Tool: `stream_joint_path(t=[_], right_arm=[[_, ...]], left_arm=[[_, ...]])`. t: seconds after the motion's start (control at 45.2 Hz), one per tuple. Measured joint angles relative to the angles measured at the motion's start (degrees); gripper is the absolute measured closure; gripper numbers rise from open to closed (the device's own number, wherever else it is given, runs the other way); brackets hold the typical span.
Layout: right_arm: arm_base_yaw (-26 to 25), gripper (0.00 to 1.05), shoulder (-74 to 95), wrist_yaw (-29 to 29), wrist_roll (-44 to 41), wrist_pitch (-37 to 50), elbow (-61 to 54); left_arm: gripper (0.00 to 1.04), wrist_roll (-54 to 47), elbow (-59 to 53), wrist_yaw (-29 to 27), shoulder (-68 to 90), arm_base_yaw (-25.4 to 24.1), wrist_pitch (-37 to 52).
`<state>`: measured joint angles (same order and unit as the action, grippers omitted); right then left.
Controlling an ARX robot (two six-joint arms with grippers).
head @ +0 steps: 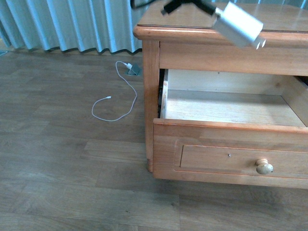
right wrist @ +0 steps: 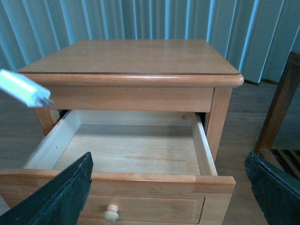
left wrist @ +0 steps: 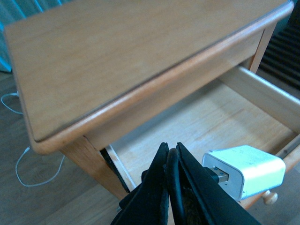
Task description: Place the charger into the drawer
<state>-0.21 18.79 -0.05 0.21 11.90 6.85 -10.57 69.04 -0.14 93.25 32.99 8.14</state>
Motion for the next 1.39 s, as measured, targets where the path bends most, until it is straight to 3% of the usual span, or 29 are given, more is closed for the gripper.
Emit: stream_joint_path(t=[0.287,0.663,1.15,1.393], right_arm=[[-0.02,0.08,0.0,0.0,0.0,0.0,0.0],[-0.02,0.08,0.0,0.0,0.0,0.0,0.0],[0.0,0.08,0.0,0.0,0.0,0.0,0.0],[0.0,0.08,0.0,0.02,0.0,0.0,0.0]], left_arm=[[0.98,0.04,0.55,-1.73,11.96,2.4,3.5],[0.98,3.8,17.4,-5.09,32.87,2.6,4.26],[0.98,6.45,25.9,-6.49,41.75,3.13,2.34],[0.65,6.88,24.41,-8.92,40.83,2.73,3.91]])
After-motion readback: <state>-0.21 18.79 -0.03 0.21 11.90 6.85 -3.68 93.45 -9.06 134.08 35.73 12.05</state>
